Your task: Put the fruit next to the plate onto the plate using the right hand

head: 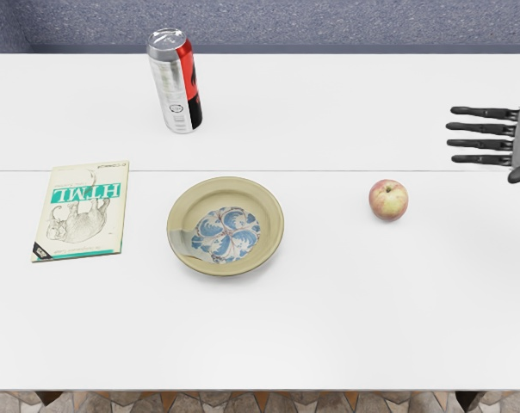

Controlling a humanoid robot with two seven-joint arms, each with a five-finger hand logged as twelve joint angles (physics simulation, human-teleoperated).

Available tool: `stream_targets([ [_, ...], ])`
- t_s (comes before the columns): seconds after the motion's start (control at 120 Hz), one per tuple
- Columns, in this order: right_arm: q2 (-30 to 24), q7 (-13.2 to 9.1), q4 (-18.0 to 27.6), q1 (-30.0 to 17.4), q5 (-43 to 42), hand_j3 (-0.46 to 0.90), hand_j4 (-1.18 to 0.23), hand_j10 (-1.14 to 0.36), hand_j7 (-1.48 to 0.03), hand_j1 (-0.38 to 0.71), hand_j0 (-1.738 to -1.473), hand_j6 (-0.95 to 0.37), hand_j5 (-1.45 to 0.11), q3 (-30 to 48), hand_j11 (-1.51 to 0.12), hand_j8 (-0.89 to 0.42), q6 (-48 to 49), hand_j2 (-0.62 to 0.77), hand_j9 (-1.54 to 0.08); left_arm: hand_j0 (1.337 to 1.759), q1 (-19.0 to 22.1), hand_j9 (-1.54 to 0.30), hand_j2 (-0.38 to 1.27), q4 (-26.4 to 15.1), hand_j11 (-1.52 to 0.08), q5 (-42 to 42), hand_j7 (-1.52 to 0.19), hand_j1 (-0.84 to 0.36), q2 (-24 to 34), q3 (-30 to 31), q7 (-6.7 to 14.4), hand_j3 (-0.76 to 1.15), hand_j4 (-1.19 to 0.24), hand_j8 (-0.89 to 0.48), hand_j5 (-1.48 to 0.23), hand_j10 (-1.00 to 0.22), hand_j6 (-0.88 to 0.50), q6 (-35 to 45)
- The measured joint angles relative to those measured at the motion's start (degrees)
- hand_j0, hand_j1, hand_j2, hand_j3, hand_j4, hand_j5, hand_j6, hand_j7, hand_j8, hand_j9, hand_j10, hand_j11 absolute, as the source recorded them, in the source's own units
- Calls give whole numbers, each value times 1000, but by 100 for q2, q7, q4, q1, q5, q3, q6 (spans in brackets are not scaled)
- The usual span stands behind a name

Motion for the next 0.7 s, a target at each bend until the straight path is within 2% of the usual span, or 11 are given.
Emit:
stream_targets([
  [0.192, 64, 1, -2, 52, -50, 0, -12, -14, -22, -328, -1658, -11, -22, 67, -22, -13, 0, -4, -22, 1658, 0, 0, 0, 0, 0, 0, 0, 349, 0, 0, 0, 0, 0, 0, 0, 0, 0, 0],
  [0.258, 56, 0, 128, 249, -501, 0, -15, -17, -26, -325, -1658, -14, -25, 84, -26, -15, 0, -5, -26, 1658, 0, 0, 0, 2, 0, 0, 0, 349, 0, 0, 0, 0, 0, 0, 0, 0, 0, 1],
  [0.325, 11, 3, 546, 546, -1187, 0, -19, -20, -30, -321, -1658, -18, -29, 94, -30, -19, -52, -5, -30, 1658, 0, 0, 0, 0, 0, 0, 0, 349, 0, 0, 0, 0, 0, 0, 0, 0, 0, 0],
  [0.458, 70, -16, 1625, 1017, -2451, 0, -42, -43, -58, -296, -1658, -42, -57, 63, -57, -43, -1348, -9, -57, 1658, 0, 0, 0, 0, 0, 0, 0, 349, 0, 1, 0, 0, 0, 0, 0, 0, 0, 0],
  [0.592, 773, -314, 2189, 1166, -3837, 0, -88, -88, -114, -244, -1658, -88, -114, -198, -114, -88, -3042, -18, -114, 1658, 0, 0, 0, 1, 0, -1, 0, 349, 0, 1, 0, 0, 0, 0, 0, 0, 0, -1],
  [0.7, 1264, -426, 2408, 1202, -4656, 0, -113, -113, -145, -216, -1658, -113, -145, -742, -145, -113, -4335, -22, -145, 1658, 0, 0, 0, 1, 0, -1, 0, 349, 0, 1, 0, 0, 0, 0, 0, 0, 0, -1],
])
